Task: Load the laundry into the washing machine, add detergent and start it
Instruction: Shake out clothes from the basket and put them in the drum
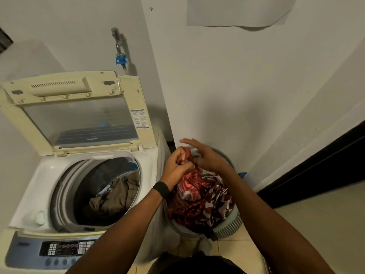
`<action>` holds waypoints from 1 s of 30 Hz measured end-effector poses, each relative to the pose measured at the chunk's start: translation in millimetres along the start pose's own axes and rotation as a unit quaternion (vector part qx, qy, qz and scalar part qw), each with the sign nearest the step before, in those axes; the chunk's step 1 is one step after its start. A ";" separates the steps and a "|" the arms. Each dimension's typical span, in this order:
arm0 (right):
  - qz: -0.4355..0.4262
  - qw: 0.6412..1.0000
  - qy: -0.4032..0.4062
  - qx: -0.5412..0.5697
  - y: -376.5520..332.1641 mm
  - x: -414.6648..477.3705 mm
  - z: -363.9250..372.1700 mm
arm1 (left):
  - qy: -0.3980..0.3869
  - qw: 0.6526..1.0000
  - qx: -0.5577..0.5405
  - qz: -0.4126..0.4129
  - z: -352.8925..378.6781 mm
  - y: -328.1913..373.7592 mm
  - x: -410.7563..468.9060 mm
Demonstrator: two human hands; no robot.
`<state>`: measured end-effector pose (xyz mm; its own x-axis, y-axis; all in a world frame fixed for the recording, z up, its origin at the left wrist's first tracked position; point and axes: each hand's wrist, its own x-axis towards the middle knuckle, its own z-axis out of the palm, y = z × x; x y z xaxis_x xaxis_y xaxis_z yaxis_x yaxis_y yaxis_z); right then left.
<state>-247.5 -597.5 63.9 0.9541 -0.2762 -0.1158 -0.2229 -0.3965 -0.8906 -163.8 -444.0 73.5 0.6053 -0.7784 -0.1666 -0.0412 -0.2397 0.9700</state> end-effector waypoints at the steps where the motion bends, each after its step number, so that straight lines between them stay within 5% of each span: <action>1: 0.001 1.000 -0.020 -0.005 -0.7 2.3 -1.9 | -0.006 1.000 -0.010 0.011 -2.3 7.9 -0.5; 8: 0.008 0.989 -0.109 -0.098 -5.8 8.3 -4.7 | -0.117 0.989 -0.090 -0.021 -45.4 38.6 1.4; 12: 0.000 0.988 -0.065 -0.138 -19.0 -5.8 1.9 | -0.155 0.987 -0.037 -0.012 -60.9 44.5 5.8; 19: 0.074 0.976 0.121 -0.168 -27.2 -41.8 -9.5 | -0.095 0.995 0.032 0.007 -74.4 37.3 12.3; 26: 0.159 0.884 0.182 -0.401 -46.0 -43.1 -3.4 | 0.060 0.992 0.085 0.076 -62.3 20.8 28.5; 30: 0.176 0.905 0.217 -0.321 -60.3 -43.4 -2.2 | 0.130 0.989 0.023 0.062 -45.6 12.9 23.2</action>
<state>-275.9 -563.5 123.6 0.6636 -0.7472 -0.0360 -0.7014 -0.6047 -0.3774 -114.1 -438.7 90.2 0.7764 -0.6302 0.0106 -0.1613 -0.1824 0.9699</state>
